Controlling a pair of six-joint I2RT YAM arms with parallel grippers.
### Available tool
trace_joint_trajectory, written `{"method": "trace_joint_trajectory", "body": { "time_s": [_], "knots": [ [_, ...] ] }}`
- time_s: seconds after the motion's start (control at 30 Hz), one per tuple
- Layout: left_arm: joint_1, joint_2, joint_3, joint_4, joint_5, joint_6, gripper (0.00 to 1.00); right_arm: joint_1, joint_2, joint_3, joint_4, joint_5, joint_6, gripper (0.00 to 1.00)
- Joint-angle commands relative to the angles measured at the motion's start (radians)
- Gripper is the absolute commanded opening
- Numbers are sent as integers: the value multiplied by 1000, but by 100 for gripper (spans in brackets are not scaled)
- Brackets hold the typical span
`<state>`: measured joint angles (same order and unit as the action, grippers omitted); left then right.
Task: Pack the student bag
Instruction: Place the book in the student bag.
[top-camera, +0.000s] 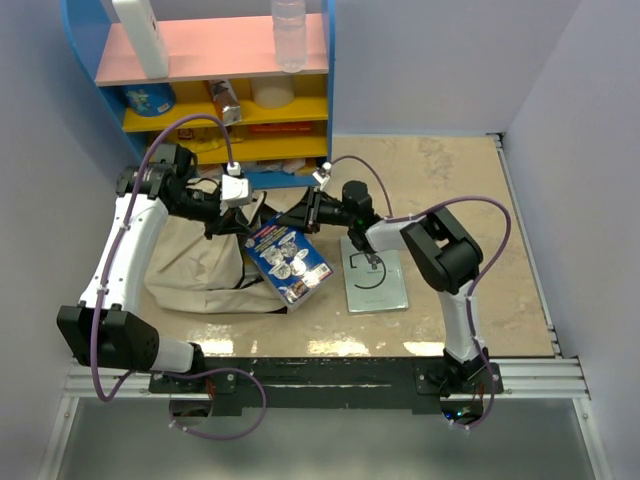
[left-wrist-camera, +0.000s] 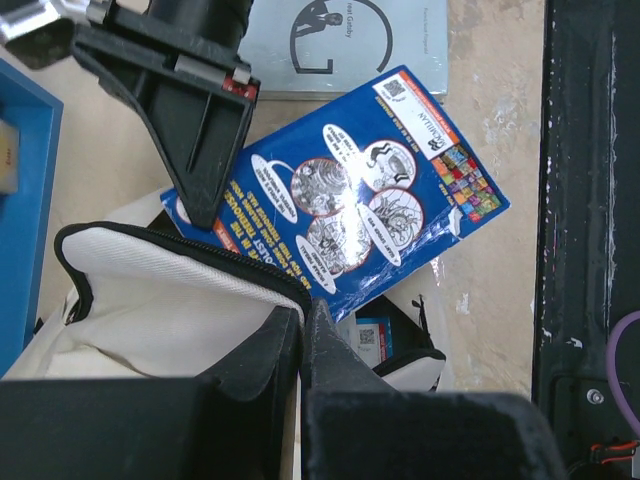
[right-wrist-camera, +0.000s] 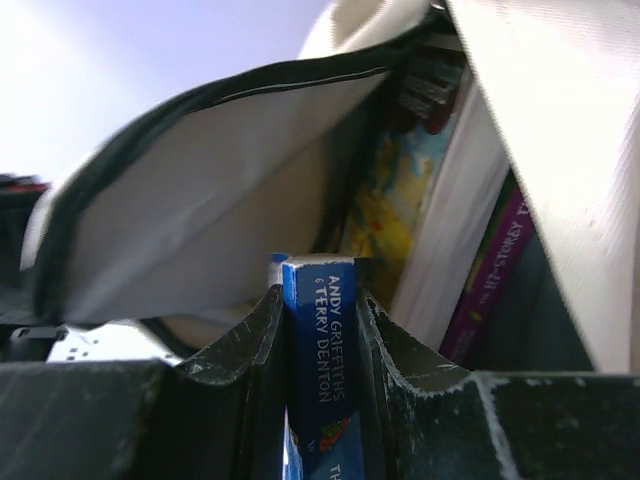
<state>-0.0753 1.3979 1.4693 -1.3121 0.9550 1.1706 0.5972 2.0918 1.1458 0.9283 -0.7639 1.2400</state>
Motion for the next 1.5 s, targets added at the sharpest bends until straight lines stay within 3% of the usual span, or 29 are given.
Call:
{"method": "trace_joint_trajectory", "body": {
  "time_s": [0.0,0.3,0.47,0.57,0.83,1.03,1.07,1.1,1.2,1.3,1.47],
  "knots": [
    [-11,-40,26,-3,74,3,0,16,26,144,-2,-34,24,0],
    [-11,-43,25,-3,80,1,0,16,86,320,-339,109,-114,0],
    [-11,-50,32,-4,77,-8,0,15,210,520,-339,153,-38,0],
    [-11,-57,29,-4,67,-9,0,26,235,555,-301,216,12,0],
    [-11,-54,23,-4,80,1,0,101,151,476,-330,475,-17,0],
    [-11,-59,20,-3,80,6,0,222,64,456,-517,606,-164,0],
    [-12,-57,20,-3,80,12,0,231,48,442,-522,636,-171,3],
    [-11,-56,19,-3,83,11,0,237,47,434,-525,634,-175,19],
    [-11,-54,22,-4,90,6,0,234,53,445,-606,560,-224,53],
    [-11,-59,20,-3,82,12,0,228,-22,373,-681,610,-307,64],
    [-11,-54,19,-1,87,14,0,182,-156,178,-709,626,-349,66]
  ]
}}
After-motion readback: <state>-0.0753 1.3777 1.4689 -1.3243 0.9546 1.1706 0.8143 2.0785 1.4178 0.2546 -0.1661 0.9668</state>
